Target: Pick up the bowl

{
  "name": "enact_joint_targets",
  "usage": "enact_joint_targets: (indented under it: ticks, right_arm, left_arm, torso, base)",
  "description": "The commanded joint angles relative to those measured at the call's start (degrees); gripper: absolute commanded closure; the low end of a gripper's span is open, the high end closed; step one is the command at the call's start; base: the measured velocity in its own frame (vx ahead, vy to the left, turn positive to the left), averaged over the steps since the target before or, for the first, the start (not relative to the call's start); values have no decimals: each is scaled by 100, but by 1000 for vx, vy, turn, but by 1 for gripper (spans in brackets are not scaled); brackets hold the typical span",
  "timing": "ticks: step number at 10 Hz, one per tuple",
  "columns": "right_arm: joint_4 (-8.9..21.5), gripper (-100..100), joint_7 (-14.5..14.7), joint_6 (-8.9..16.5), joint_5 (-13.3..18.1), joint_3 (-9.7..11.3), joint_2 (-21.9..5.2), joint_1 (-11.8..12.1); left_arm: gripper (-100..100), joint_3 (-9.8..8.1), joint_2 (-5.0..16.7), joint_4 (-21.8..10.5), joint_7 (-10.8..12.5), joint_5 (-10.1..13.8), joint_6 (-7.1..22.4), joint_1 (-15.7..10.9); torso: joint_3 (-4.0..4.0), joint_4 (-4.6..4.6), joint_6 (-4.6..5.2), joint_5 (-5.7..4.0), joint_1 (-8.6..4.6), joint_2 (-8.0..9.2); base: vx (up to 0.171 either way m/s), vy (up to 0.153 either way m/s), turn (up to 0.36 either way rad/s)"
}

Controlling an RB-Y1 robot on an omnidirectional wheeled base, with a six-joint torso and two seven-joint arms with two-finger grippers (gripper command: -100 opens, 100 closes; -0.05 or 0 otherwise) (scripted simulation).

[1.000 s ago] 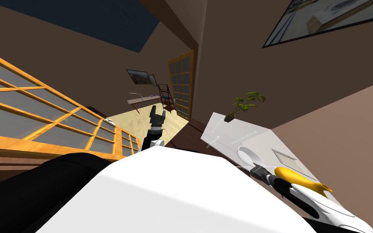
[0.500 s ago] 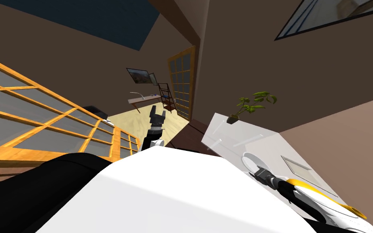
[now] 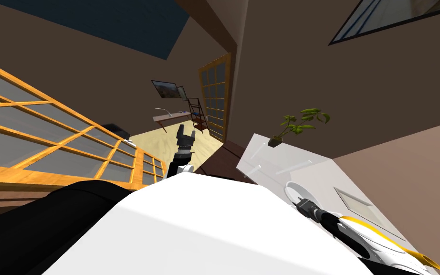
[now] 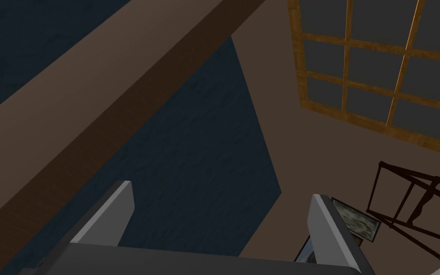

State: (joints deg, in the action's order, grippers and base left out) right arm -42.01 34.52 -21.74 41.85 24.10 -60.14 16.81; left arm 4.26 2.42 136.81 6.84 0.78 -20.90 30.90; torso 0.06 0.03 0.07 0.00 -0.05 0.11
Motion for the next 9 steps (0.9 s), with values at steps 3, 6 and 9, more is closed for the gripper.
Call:
enact_joint_targets:
  ticks: [3, 6, 9]
  right_arm:
    - [-2, 100, -3, -4, -3, -2, 2, -2]
    - [-36, 100, -29, -143, -18, -29, -171, 35]
    - [-107, 0, -98, -144, -17, -2, -254, 59]
  left_arm:
    - [0, 0, 0, 0, 0, 0, 0, 0]
    - [0, 0, 0, 0, 0, 0, 0, 0]
    - [0, 1, 0, 0, 0, 0, 0, 0]
  torso:
    - [-2, -2, -1, 3, 6, -2]
    - [0, 0, -1, 11, 14, 1]
    - [5, 3, 0, 24, 46, 7]
  base:
    - [0, 0, 0]
    - [-2, 19, -26]
    - [-3, 52, -48]
